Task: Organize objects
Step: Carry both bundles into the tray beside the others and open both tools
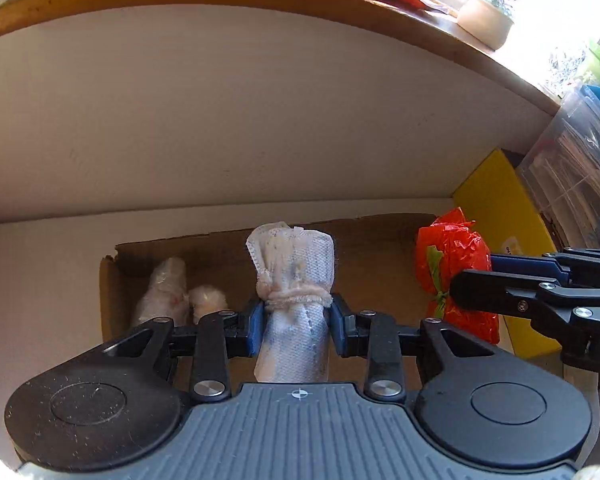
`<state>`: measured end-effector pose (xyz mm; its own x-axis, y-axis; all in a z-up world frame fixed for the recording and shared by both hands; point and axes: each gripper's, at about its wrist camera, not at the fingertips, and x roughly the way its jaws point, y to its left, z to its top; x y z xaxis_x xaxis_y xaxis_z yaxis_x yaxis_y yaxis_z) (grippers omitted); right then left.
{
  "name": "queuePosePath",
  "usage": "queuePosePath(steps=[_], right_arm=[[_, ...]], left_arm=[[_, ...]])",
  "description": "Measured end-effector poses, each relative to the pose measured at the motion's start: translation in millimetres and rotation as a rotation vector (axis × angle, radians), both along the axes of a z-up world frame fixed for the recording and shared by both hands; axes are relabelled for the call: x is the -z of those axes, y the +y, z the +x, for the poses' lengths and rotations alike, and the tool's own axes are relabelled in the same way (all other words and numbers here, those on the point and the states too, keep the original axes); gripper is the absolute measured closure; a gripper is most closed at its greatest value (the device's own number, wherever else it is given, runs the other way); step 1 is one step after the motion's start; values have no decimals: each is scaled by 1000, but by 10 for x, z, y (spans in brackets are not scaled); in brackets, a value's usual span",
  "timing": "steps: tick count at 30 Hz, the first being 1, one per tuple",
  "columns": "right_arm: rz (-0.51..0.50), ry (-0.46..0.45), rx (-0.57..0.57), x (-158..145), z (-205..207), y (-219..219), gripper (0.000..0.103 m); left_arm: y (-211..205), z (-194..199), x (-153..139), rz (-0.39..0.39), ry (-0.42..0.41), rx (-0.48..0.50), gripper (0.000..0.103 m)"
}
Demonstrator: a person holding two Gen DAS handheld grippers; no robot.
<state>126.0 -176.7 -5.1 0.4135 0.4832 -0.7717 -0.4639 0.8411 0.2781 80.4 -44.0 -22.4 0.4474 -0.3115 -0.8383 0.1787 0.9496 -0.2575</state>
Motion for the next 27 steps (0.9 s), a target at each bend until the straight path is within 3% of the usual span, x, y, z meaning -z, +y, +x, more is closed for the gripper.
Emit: queuePosePath(steps=[6,17,27], right_arm=[[0,82,2,420,390,133,79],[-46,157,-68,794,693,447,79],[-74,166,-107,883,675,547,78]], left_arm=[[-56,143,284,29,-10,-4,63],[-47,167,600,63,-5,-13,59],[97,39,535,80,-25,-32,31]])
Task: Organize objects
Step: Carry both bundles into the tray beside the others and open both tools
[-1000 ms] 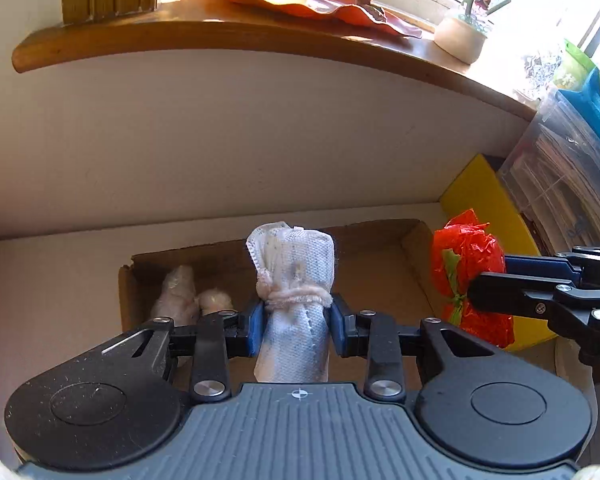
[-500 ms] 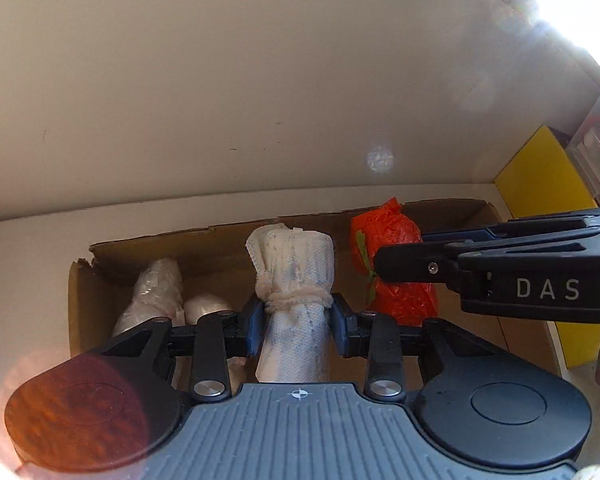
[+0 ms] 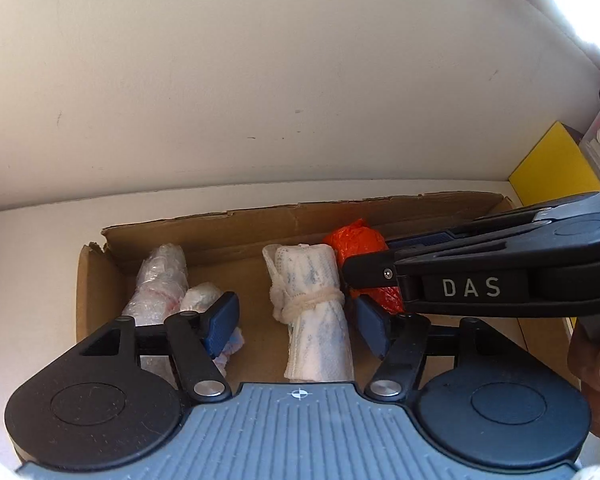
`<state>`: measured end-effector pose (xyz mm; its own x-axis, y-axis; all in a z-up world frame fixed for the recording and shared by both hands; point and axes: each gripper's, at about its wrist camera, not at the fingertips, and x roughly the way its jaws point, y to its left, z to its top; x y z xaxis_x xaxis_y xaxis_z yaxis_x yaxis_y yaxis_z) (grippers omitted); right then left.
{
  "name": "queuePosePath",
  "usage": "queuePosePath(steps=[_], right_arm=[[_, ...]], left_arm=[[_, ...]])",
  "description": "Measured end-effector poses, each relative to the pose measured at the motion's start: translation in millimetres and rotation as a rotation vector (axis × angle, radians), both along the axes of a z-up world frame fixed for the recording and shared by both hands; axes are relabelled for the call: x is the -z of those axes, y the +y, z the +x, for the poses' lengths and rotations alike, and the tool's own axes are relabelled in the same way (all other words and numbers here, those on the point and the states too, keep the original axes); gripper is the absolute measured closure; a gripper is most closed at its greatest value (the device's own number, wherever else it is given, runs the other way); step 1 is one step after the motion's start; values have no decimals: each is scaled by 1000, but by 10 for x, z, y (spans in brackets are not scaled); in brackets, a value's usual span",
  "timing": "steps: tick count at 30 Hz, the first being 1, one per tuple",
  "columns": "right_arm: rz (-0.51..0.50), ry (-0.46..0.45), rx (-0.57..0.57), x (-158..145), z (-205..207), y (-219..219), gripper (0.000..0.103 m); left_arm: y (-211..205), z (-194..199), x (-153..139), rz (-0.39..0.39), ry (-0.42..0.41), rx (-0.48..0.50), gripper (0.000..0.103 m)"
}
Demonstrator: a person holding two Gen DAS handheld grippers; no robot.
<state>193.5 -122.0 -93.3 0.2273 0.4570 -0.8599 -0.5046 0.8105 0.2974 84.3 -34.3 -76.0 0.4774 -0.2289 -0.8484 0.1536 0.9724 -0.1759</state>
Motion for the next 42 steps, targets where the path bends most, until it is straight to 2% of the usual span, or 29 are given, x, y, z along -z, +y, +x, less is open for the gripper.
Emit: queuePosePath(steps=[4,7,8,11,14,18,20,26,31,34,35,38,41,42], right_arm=[[1,6,8,1,-8,21,77],[10,-2,9,-61,-31,31,73],[9,-11,7,-89,-40,35,73],[13,-6,13,-124,-31,24,73],[30,-2,39,-165,-56,-78,73],[35,27,14,-111,-40,19,73],[36,21,25,-122,-40,-1,72],[41,-68,45,-449,-150,-171,71],[54,-132,66,-749,-360,-336,68],[68,-191,72,-989,-621,-465,67],[71,-207,72,-1059,-710,-506,67],[86,-260,69,-1268,-1065,-661,65],[88,-292,67,-1362,-1370,-768,65],[90,-302,68,-1412,-1496,-842,65]], left_arm=[[-28,-90,-71,9,-31,39,22],[-65,-117,-79,67,-44,61,21],[-69,-113,-70,107,-44,54,21],[-48,-102,-63,140,-45,48,21],[-39,-121,-73,213,-69,41,22],[35,-120,-38,238,-69,21,20],[77,-127,-48,236,-66,16,21],[231,-253,-260,205,-101,9,20],[495,-482,-615,157,-134,-29,20],[682,-614,-895,137,-159,-72,20],[503,-500,-1040,123,-169,-90,19],[587,-781,-1229,107,-208,-115,19],[418,-1001,-1387,94,-226,-147,18],[476,-1198,-1467,93,-237,-158,18]])
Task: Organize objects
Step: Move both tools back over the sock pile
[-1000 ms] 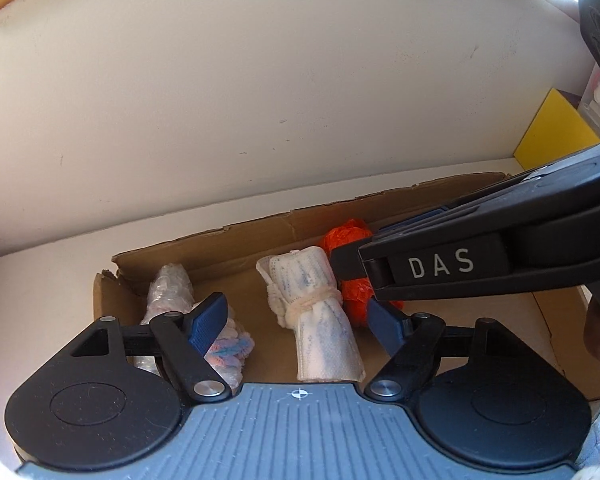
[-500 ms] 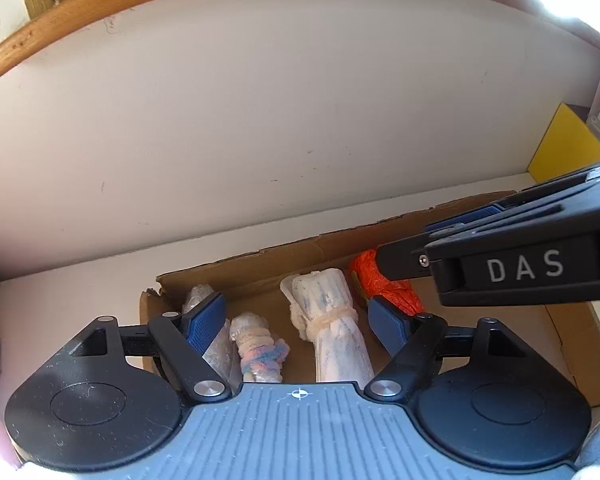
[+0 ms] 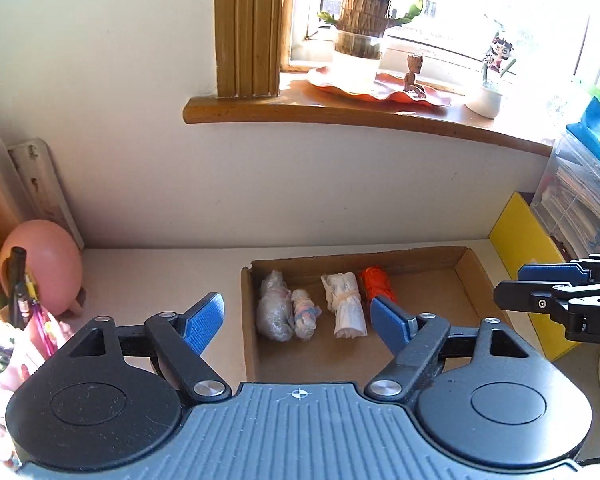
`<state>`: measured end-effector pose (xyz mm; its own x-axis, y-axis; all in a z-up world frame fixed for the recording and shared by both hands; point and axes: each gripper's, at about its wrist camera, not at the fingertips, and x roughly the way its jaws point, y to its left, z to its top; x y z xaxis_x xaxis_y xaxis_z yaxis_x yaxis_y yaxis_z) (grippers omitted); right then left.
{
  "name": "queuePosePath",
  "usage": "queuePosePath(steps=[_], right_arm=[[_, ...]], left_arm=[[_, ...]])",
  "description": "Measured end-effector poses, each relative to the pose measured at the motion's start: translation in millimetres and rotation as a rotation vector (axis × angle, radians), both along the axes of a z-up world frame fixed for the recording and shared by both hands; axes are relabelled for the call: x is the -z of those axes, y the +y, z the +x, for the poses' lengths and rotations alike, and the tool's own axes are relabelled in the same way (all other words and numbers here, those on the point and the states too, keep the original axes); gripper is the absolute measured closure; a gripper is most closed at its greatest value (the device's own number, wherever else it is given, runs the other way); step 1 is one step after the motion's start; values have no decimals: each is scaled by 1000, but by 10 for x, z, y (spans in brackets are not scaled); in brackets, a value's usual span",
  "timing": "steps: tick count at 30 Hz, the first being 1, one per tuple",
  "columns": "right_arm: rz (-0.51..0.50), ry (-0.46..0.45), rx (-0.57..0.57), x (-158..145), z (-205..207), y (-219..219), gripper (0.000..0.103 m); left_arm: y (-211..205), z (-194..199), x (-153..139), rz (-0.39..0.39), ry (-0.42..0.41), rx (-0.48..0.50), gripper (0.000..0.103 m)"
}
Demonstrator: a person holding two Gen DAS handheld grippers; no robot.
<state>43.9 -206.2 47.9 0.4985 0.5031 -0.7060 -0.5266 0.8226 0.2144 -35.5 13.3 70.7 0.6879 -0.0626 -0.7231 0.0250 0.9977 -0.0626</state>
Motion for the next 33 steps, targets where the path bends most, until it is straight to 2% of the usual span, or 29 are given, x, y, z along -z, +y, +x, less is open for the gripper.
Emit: queuePosePath(steps=[4,7,13,16,23,29,33], right_arm=[[-8,-30,17,-94,-394,-182,64],[-39,-55,2,-178,-618,-211,64],[-26,-84,-1,-246,-855,-183,62],[-26,-84,-11,-190,-949,-234,60],[-82,-4,19,215,-1104,-427,58],[-160,105,72,777,-1171,-571,55],[-163,160,161,977,-1102,-729,54]], left_arm=[[130,-462,-140,-35,6,-40,18],[167,-678,-223,-19,4,-31,18],[160,-882,-308,-16,-40,-29,18],[182,-924,-238,-33,-20,-17,17],[124,-1032,325,-24,144,39,17],[-16,-1006,882,-9,270,94,17],[-64,-917,1132,22,325,117,17]])
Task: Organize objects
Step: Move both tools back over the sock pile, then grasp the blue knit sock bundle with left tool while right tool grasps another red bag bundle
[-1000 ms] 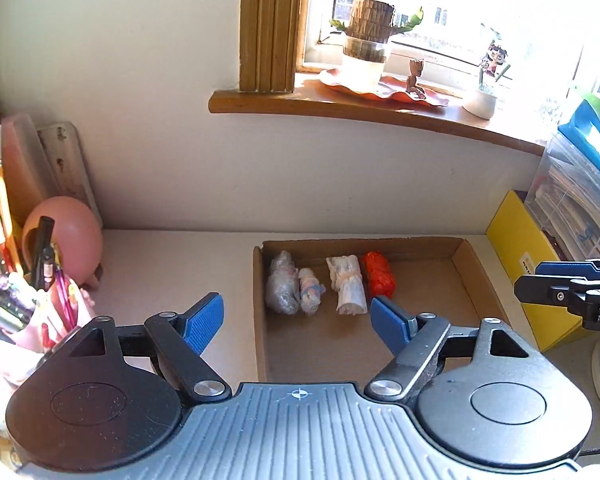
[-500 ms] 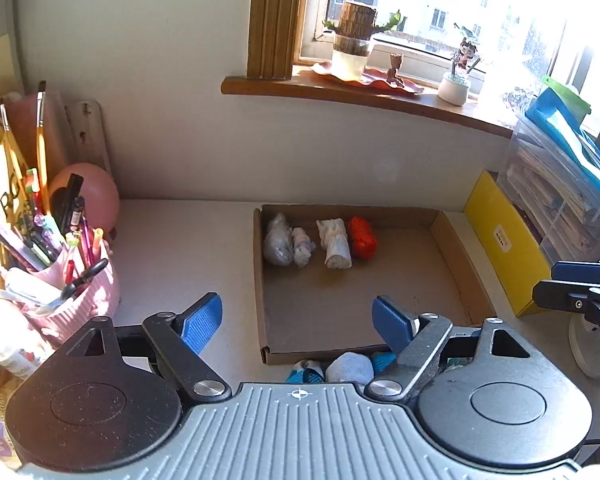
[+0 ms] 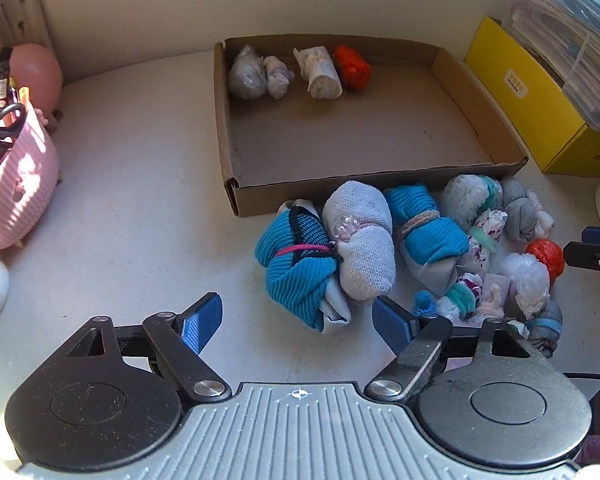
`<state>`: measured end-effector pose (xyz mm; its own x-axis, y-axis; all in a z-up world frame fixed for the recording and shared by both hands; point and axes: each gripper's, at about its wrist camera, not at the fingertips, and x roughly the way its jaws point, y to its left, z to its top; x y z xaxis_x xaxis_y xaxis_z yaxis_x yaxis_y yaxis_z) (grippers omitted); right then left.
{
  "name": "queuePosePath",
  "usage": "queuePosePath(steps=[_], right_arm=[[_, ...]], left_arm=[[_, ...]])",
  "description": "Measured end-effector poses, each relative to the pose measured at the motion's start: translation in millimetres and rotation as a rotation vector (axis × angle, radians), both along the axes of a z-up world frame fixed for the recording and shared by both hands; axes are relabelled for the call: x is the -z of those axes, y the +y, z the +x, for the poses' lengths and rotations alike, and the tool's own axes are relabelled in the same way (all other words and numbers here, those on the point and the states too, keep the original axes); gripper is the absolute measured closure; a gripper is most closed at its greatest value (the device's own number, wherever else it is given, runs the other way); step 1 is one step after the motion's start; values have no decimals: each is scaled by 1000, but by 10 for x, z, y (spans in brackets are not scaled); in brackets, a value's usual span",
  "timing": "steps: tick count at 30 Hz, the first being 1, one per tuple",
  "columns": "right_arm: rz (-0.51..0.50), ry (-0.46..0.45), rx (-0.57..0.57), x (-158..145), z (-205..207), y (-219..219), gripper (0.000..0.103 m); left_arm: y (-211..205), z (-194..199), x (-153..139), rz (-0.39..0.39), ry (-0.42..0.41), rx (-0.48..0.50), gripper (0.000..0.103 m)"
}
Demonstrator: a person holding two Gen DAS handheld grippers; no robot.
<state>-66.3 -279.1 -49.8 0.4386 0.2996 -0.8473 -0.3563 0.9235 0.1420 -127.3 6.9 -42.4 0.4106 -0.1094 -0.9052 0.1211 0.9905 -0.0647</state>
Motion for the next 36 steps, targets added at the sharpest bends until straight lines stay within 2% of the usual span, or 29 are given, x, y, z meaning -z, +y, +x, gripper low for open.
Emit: queuePosePath(steps=[7,14,19,22,25,27,36], right_arm=[[-34,43,78,197,74,-166,53],[-56,109,96,366,125,-185,54],[-65,142,99,455,146,-181,59],[-65,154,89,461,151,-174,64],[-66,150,83,435,141,-174,67],[-64,144,79,407,132,-177,68],[-23,110,79,159,152,-201,69]], left_arm=[[-61,197,248,42,35,48,17],[-80,280,375,54,70,77,17],[-85,316,437,70,75,104,18],[-55,340,457,58,71,89,23],[-24,346,439,38,61,84,36],[-11,336,426,40,54,87,40],[94,198,230,31,33,72,43]])
